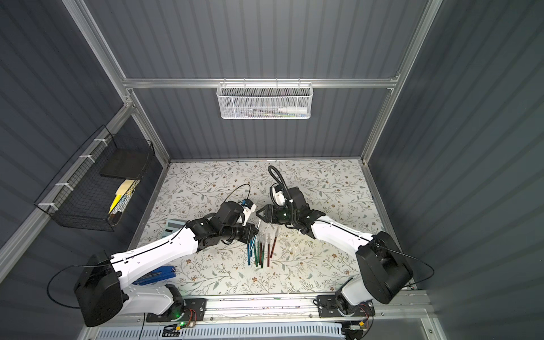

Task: Remove protective caps from carving knives
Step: Remove the protective sleeve from the carving knife.

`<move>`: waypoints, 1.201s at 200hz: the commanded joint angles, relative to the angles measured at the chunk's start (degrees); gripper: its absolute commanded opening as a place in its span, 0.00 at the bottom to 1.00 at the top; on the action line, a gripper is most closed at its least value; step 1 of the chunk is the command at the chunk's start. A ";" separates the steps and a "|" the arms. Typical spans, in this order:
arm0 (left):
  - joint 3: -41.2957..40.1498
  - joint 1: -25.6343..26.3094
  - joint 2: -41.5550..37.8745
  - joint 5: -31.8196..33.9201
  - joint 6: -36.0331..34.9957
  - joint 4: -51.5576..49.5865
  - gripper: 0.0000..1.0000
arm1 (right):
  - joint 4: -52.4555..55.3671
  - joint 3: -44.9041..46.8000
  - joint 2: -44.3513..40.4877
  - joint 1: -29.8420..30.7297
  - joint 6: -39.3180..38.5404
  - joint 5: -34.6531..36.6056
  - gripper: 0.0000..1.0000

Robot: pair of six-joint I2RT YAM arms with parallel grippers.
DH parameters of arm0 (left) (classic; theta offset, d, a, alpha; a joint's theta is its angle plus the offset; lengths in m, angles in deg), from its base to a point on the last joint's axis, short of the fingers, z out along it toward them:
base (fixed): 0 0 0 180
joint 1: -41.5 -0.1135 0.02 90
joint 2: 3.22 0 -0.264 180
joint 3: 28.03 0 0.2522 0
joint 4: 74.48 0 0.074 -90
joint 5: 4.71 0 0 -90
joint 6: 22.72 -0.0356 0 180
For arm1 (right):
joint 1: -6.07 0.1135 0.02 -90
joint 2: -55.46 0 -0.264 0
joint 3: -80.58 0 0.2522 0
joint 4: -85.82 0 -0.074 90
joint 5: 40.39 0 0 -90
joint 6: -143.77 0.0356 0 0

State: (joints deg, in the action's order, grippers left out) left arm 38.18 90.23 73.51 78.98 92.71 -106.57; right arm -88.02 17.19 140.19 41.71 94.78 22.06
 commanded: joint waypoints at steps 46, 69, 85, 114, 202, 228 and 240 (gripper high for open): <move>1.04 0.25 -0.97 -1.12 -0.73 -0.34 0.00 | -1.30 -1.53 1.32 0.99 0.56 -0.31 0.36; 0.97 0.28 -0.96 -1.21 -0.69 -0.47 0.00 | -0.98 -1.58 1.14 1.24 0.22 0.16 0.29; 0.97 0.25 -0.84 -1.21 -0.66 -0.40 0.00 | -0.76 -1.66 0.97 1.50 -0.23 0.73 0.23; 0.83 0.28 -0.20 -1.43 -0.39 -0.36 0.00 | -0.58 -1.88 0.61 1.79 -0.64 1.53 0.19; -0.17 0.30 0.47 -1.43 0.06 0.33 0.00 | -0.49 -3.75 -1.38 1.75 -1.20 2.92 0.17; -0.76 0.24 0.36 -1.17 0.24 0.83 0.00 | -0.49 -4.29 -1.98 1.80 -1.35 3.53 0.17; -1.01 0.29 0.11 -0.90 0.32 0.92 0.00 | -0.43 -4.51 -2.19 1.78 -1.66 4.11 0.16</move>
State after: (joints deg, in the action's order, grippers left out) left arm 38.15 90.23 73.51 78.13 92.78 -105.74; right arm -88.48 14.81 139.79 43.24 93.95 25.34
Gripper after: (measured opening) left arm 0.105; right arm 0.170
